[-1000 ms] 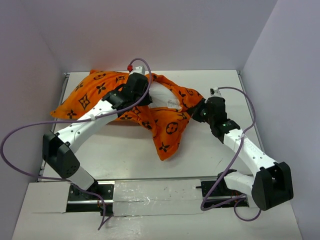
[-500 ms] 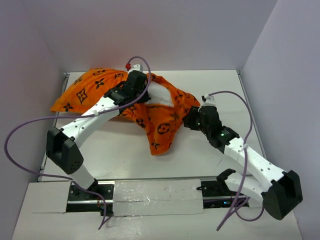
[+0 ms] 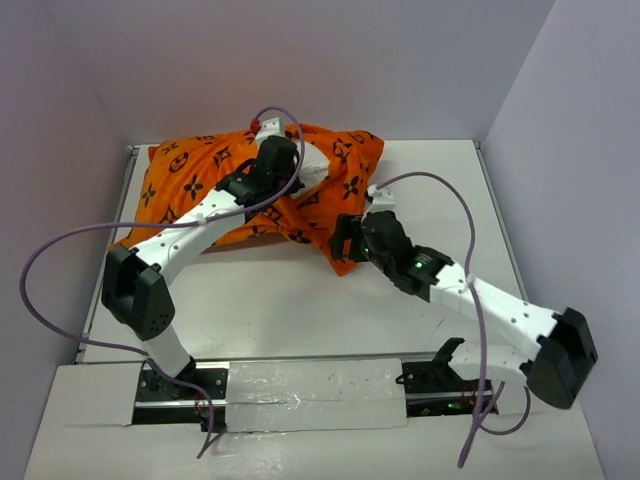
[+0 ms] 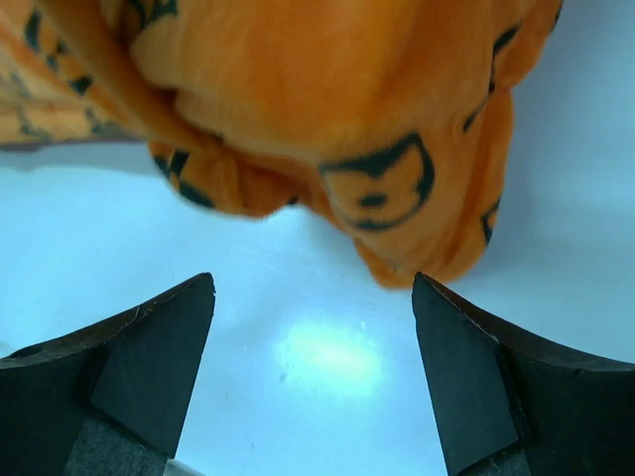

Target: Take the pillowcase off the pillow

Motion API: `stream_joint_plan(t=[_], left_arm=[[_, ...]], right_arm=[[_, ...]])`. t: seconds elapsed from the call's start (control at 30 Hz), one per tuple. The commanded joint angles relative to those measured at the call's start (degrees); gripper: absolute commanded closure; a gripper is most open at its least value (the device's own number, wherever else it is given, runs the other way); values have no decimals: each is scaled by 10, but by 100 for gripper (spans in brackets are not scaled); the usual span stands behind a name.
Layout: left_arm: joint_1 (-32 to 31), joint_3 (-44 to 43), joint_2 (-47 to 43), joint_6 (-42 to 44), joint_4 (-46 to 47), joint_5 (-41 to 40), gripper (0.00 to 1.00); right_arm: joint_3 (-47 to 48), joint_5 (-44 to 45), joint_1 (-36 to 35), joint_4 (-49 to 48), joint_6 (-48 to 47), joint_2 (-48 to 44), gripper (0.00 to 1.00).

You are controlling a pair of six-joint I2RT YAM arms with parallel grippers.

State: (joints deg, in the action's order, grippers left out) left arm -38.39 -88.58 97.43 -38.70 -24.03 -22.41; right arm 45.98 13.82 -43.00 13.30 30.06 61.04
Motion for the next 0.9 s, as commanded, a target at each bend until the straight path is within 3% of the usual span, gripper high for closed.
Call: stream_joint_plan(t=[0.0, 0.1, 0.23, 0.3, 0.33, 0.37, 0.47, 0.57, 0.73, 0.87], left_arm=[[2, -51, -36, 0, 89, -11, 100], [3, -58, -41, 7, 84, -15, 100], [3, -70, -43, 16, 77, -27, 100], [4, -76, -44, 19, 76, -28, 100], [5, -78, -44, 20, 76, -27, 100], [8, -86, -42, 20, 75, -26, 100], [27, -113, -33, 20, 67, -36, 100], [59, -137, -25, 17, 57, -33, 100], [129, -157, -43, 31, 57, -57, 100], [183, -139, -87, 23, 60, -58, 100]], right_arm=[[66, 131, -14, -50, 17, 60, 13], [97, 196, -11, -59, 10, 135, 13], [104, 220, -4, -64, 11, 160, 14], [92, 183, 11, -78, 11, 164, 25], [79, 162, 16, -99, 4, 165, 34], [73, 148, 19, -109, -3, 166, 55], [56, 129, 22, -113, -4, 162, 100], [18, 125, 42, -102, 19, 138, 100], [-55, 36, 196, -120, 93, 111, 100], [-35, 6, 275, -93, 105, 139, 100]])
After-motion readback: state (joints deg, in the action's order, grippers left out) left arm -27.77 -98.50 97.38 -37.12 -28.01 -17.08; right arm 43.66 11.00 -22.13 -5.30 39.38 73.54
